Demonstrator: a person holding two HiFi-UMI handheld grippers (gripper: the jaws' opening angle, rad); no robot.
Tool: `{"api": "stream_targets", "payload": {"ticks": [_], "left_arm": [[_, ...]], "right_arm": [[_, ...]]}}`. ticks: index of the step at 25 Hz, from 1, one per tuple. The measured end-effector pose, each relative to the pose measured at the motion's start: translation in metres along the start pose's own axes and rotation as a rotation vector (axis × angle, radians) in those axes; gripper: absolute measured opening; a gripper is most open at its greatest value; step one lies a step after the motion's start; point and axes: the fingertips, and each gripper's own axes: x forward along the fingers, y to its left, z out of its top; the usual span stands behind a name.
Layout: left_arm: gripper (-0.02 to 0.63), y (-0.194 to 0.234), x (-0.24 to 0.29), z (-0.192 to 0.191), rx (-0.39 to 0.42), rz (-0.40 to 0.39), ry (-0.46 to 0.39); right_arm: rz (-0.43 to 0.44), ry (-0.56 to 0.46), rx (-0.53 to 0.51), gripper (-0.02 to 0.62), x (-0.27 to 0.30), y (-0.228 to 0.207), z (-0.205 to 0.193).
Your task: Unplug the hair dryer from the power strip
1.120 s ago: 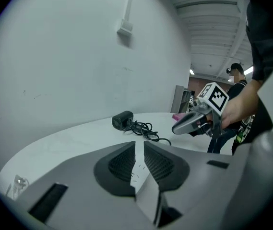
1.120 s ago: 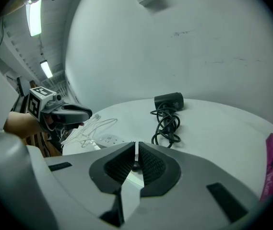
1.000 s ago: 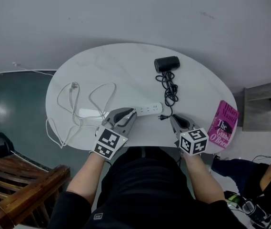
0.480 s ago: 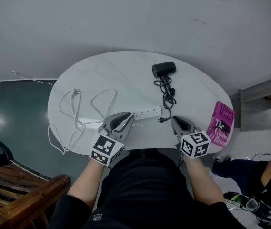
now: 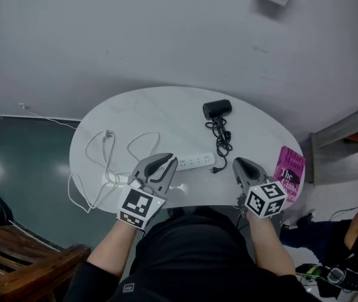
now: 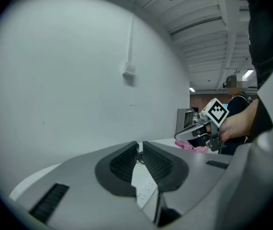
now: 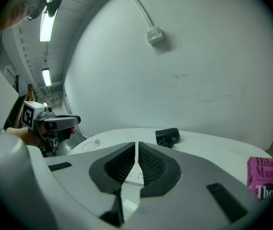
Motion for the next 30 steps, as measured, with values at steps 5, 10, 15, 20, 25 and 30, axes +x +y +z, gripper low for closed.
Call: {"api": "stream_targets", "payload": {"ticks": [5, 10, 15, 20, 25, 30], "left_arm": [[0.046, -0.004, -0.004, 0.029, -0.003, 0.006, -0.053], [0.046, -0.007, 0.001, 0.055, -0.01, 0.051, -0.082], [0.046, -0.024, 0.012, 0.075, 0.0, 0.068, -0.102], [0.046, -0.038, 0.022, 0.097, 0.008, 0.058, -0.127], [0.046, -0.049, 0.019, 0.119, 0.006, 0.069, -0.172], [0.046, -0.05, 0.016, 0.134, -0.013, 0.106, -0.195]], "right_arm": [[0.038, -0.067, -0.038, 0.046, -0.006, 0.007, 0.037], [0.082, -0.129, -0.066, 0.046, -0.016, 0.006, 0.071], [0.123, -0.176, -0.085, 0.046, -0.037, 0.0, 0.095], [0.146, -0.232, -0.11, 0.046, -0.058, -0.008, 0.117], [0.184, -0.299, -0.132, 0.046, -0.077, -0.003, 0.139], [0.201, -0.354, -0.168, 0.046, -0.093, 0.006, 0.157]]}}
